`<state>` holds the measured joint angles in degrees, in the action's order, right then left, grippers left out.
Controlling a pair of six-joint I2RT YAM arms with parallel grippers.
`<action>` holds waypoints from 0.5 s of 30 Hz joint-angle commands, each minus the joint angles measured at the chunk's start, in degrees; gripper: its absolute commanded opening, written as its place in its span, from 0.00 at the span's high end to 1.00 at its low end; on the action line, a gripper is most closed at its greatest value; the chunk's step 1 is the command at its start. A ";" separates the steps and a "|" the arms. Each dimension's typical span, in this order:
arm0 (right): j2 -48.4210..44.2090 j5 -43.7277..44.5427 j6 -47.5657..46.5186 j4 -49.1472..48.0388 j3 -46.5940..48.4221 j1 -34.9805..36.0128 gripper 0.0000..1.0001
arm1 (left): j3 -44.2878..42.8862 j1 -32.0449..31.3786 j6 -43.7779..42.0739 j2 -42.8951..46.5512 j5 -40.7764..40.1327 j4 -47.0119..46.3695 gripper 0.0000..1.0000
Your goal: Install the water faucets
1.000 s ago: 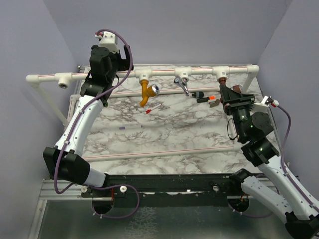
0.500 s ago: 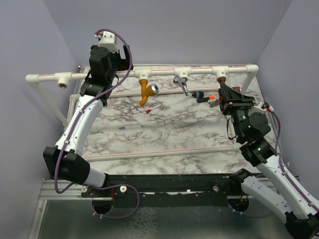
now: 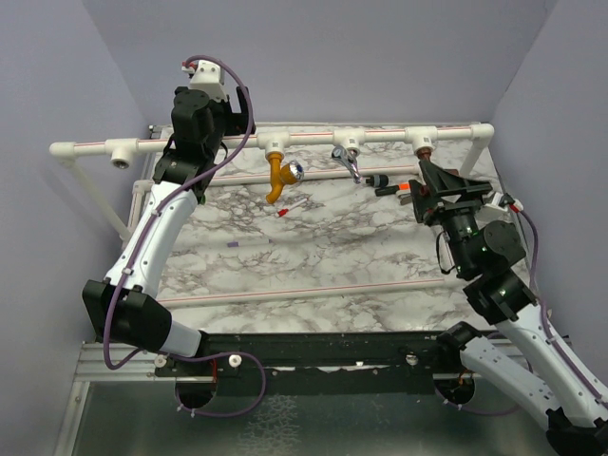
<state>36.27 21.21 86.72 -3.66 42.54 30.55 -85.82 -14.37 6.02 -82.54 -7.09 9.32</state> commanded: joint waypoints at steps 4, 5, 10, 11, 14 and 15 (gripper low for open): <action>-3.33 -0.05 -7.22 10.89 4.72 0.22 0.21 | 1.70 -0.05 -0.09 -3.15 1.27 5.88 0.01; -3.39 -0.32 -8.12 12.50 5.39 0.22 0.21 | 1.75 -0.09 -0.09 -3.21 1.22 5.88 0.01; -4.18 -2.21 -12.37 19.21 8.34 0.26 0.20 | 1.68 -0.10 -0.07 -3.06 1.28 5.88 0.01; -4.57 -2.43 -13.47 19.88 8.60 0.22 0.20 | 1.63 -0.07 -0.03 -3.13 1.29 5.88 0.01; -5.83 -3.37 -16.23 21.33 8.99 0.22 0.20 | 1.67 -0.04 -0.01 -3.06 1.38 5.88 0.01; -6.15 -3.90 -17.47 21.35 9.08 0.26 0.20 | 1.67 -0.07 0.03 -3.06 1.38 5.88 0.01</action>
<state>31.75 19.70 75.11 12.99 49.80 30.59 -85.82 -14.37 6.02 -82.54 -7.09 9.32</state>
